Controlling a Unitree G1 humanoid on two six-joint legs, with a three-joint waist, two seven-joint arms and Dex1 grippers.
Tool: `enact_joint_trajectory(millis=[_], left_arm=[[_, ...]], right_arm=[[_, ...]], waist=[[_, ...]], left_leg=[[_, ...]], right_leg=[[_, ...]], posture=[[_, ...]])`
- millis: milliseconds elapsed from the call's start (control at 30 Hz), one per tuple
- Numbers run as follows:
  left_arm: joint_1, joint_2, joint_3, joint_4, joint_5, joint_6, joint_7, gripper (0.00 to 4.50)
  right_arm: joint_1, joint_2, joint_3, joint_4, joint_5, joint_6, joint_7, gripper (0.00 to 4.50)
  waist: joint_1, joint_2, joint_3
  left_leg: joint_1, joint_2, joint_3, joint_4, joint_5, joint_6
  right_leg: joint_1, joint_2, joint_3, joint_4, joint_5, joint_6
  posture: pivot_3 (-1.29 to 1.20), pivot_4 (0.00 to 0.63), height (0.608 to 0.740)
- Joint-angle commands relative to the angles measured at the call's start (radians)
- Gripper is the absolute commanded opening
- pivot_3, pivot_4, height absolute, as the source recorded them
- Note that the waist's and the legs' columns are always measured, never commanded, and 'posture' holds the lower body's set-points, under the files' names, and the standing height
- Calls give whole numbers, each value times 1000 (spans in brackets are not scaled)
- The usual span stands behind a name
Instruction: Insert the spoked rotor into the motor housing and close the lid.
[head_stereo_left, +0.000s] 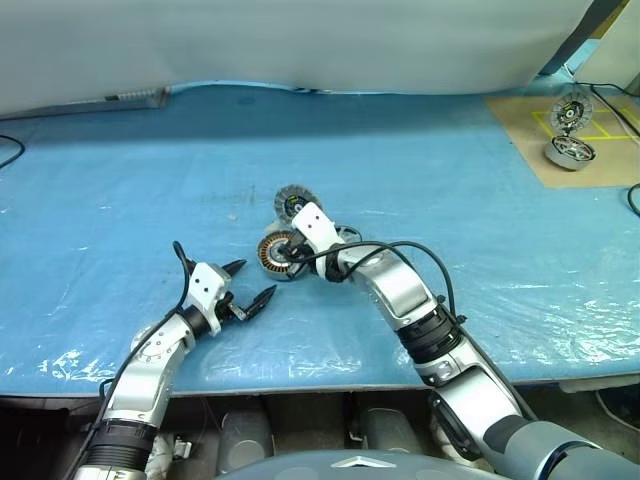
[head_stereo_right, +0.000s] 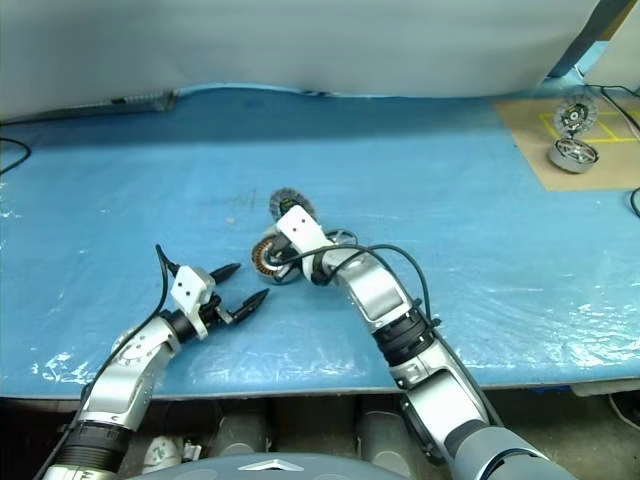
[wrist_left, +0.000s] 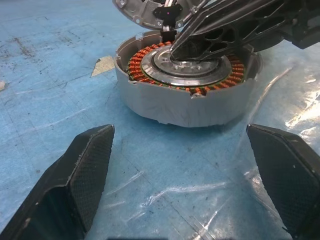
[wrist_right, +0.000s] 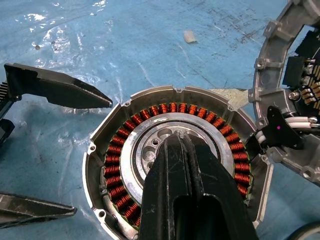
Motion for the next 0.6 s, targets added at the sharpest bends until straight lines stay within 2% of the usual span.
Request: enact_joint_trajectory(millis=[33,333,600], left_arm=[[5,2,9,-23,-4,-14,5,4500],[10,-3,7,-28,-5,-10,9,4500],[11,-2,6,-33,-6,-8,12,4500]], right_arm=[[-6,-4,14,-21,2,1,25,21],[23,-29,41,-79,14,61,83,21],[24,-36,16,-103,22,72,85,21]], waist=[[0,0,0],[0,0,0],[0,0,0]], left_leg=[[0,0,0,0,0,0],[0,0,0,0,0,0],[0,0,0,0,0,0]], right_leg=[[0,0,0,0,0,0],[0,0,0,0,0,0],[0,0,0,0,0,0]], posture=[[0,150,740],[0,150,740],[0,150,740]])
